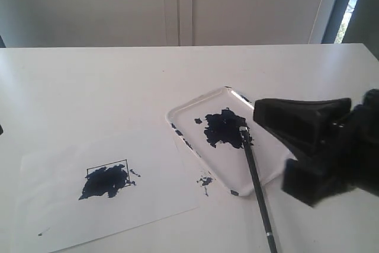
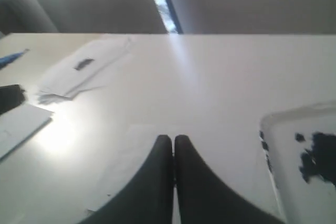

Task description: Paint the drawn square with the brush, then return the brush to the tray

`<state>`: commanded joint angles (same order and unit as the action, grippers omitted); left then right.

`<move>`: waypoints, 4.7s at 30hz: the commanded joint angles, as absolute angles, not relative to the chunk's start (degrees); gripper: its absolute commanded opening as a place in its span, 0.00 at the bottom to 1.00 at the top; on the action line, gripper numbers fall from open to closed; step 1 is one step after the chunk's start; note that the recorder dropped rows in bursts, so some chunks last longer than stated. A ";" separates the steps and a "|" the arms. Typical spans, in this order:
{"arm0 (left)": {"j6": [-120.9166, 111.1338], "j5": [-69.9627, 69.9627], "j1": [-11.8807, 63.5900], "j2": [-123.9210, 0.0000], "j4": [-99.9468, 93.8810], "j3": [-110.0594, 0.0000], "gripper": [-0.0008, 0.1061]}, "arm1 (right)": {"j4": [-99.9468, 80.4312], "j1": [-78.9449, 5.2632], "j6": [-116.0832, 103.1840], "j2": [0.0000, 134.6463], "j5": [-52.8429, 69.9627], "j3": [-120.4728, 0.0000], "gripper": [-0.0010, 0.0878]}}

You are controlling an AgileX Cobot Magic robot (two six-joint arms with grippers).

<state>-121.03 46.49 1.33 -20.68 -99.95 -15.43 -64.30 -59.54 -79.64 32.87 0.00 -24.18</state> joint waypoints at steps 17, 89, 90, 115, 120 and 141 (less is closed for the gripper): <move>-121.03 39.27 1.33 -10.00 -95.14 -2.48 0.01 | -64.30 -59.54 -79.64 12.00 -14.74 -2.09 0.01; -121.03 41.78 1.33 -3.84 -97.77 0.00 0.01 | -62.58 -38.81 -87.63 0.00 8.72 0.00 0.01; -121.03 41.78 1.33 -3.84 -97.77 0.00 0.01 | -62.58 -37.10 -87.63 0.00 8.97 0.00 0.01; -101.55 40.76 1.33 -3.84 -97.77 0.00 0.01 | -62.58 -28.85 -87.63 0.00 9.30 0.00 0.01; -101.55 40.76 1.33 -3.84 -97.77 0.00 0.01 | -62.58 -28.85 -87.63 0.00 9.30 0.00 0.01; -101.55 40.76 1.33 -3.84 -97.77 0.00 0.01 | -62.58 -28.85 -87.63 0.00 9.30 0.00 0.01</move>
<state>-101.55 40.76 1.33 -3.84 -97.77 0.00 -62.58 -28.85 -87.63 0.00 9.30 0.00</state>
